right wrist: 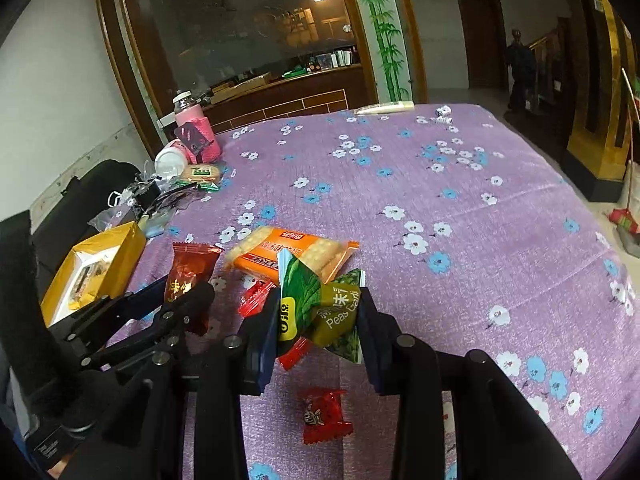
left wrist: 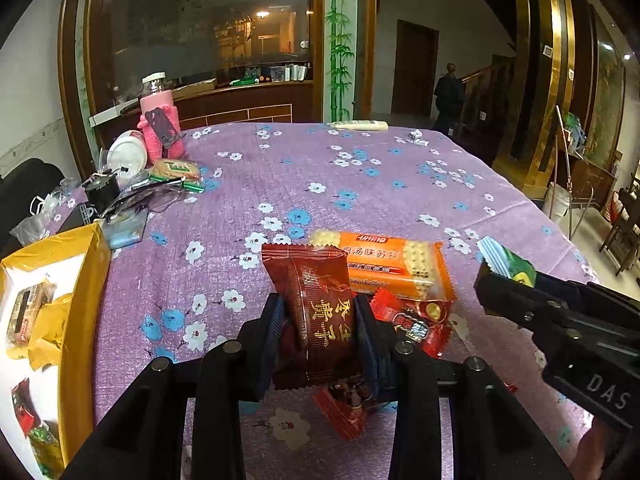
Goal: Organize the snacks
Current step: 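Grasp the brown candy pack with the left tool while the right tool grasps the green pea bag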
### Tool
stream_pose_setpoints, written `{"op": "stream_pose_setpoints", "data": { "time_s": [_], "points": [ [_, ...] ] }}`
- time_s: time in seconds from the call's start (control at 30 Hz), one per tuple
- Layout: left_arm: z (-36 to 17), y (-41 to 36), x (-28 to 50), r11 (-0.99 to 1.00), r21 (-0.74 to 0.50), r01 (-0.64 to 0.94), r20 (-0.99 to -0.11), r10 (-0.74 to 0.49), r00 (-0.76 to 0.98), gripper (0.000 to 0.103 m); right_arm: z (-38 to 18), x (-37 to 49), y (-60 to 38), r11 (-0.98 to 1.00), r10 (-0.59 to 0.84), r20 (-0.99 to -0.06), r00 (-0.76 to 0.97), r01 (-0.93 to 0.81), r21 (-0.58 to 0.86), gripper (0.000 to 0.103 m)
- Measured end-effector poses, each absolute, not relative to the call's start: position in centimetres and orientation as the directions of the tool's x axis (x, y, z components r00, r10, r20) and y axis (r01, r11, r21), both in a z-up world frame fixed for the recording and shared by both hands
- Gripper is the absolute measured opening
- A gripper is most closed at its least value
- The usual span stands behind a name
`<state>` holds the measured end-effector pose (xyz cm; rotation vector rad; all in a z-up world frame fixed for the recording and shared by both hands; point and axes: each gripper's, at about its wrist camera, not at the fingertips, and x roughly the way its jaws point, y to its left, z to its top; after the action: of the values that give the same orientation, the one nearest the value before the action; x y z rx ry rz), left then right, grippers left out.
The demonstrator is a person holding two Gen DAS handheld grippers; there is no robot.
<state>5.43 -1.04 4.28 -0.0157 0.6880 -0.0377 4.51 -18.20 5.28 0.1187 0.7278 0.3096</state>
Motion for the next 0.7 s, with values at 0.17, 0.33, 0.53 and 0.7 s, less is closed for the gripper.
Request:
{"op": "stream_pose_setpoints", "data": {
  "time_s": [0.17, 0.33, 0.53, 0.7],
  "points": [
    [6.5, -2.2, 6.0, 0.998, -0.015, 0.062, -0.626, -0.057, 0.778, 0.037, 5.3, 4.8, -19.1, 0.953, 0.300, -0.631, 0.716, -0.200, 0.227, 0.034],
    [13.4, -5.0, 7.9, 0.992, 0.031, 0.118, -0.535, -0.084, 0.841, 0.037, 5.1, 5.1, -20.2, 0.956, 0.281, -0.631, 0.723, -0.155, 0.248, 0.034],
    [17.7, -6.5, 7.9, 0.993, -0.023, 0.112, -0.456, -0.110, 0.883, 0.037, 5.0, 5.5, -21.2, 0.950, 0.286, -0.632, 0.720, -0.126, 0.286, 0.034],
    [12.1, -4.7, 4.3, 0.993, -0.043, 0.112, -0.536, -0.117, 0.836, 0.037, 5.2, 5.1, -21.0, 0.946, 0.303, -0.621, 0.723, -0.147, 0.290, 0.034]
  ]
}}
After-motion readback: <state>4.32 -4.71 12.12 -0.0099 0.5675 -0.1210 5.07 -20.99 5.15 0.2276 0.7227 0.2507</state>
